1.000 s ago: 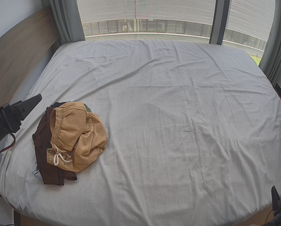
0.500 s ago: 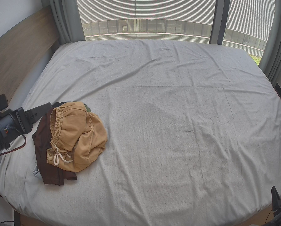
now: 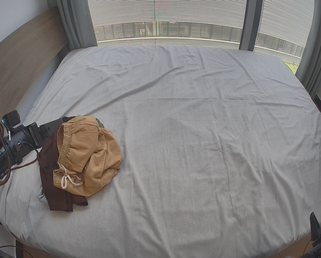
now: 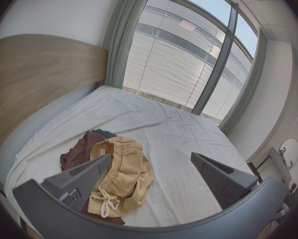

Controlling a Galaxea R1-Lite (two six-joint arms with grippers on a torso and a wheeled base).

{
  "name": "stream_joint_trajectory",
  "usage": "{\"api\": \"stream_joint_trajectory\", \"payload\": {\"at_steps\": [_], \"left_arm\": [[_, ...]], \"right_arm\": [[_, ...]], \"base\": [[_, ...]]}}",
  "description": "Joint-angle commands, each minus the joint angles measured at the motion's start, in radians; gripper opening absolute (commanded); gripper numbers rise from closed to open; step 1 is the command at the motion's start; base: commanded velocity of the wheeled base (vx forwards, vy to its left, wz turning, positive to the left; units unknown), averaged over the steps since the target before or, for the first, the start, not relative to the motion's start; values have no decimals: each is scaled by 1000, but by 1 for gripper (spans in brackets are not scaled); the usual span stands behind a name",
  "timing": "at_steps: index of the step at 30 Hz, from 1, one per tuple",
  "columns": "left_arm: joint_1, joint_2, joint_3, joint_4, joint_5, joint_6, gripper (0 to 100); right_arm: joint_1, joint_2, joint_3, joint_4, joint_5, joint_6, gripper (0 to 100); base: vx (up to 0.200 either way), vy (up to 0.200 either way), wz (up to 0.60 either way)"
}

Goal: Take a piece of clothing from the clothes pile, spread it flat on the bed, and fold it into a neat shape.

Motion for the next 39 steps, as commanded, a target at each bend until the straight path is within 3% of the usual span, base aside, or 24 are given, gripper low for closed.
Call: {"api": "stream_joint_trajectory", "payload": {"at_steps": [1,5,15,19,39], "left_arm": [[19,66,-5,-8,-28,-41,100],[40,77,-32,-5,-66,-112,100],[129,224,-90,-11,-94,-110,100],[132,263,-113,-20,-132,-115,100],[102,470,-226,-74,-134,-120,100]], "right_arm": [[0,-16,16,0,0,-1,100],[0,-16,16,0,0,-1,100],[0,-16,16,0,0,1,100],[0,-16,16,0,0,1,100],[0,-16,16,0,0,1,100]], "base": [[0,0,0],[0,0,0],[0,0,0],[0,0,0],[0,0,0]]}}
